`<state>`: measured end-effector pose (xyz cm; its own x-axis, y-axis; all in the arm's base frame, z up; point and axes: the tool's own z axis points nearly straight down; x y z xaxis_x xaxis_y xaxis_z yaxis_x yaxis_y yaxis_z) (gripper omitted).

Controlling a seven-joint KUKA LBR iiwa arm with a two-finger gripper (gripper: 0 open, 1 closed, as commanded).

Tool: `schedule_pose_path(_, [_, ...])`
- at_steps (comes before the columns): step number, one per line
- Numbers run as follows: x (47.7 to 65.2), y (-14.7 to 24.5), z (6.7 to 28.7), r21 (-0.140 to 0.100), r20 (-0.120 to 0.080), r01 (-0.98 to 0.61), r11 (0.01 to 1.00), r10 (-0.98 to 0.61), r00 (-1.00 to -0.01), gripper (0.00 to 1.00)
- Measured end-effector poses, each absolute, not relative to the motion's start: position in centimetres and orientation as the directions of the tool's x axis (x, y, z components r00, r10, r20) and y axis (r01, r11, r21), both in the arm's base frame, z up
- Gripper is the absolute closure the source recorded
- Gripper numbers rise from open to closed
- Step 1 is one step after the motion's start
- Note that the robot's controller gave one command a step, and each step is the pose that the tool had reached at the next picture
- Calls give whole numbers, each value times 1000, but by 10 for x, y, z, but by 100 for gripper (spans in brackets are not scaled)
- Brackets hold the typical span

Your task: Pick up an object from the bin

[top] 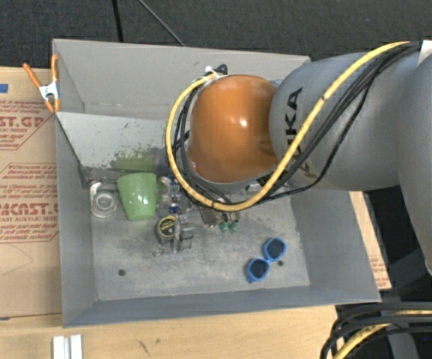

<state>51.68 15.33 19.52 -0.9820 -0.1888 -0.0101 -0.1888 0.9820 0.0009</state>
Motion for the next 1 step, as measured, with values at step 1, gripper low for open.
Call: schedule_pose_path(1, [511, 114, 285, -2, -5, -571, 821, -571, -821, 100])
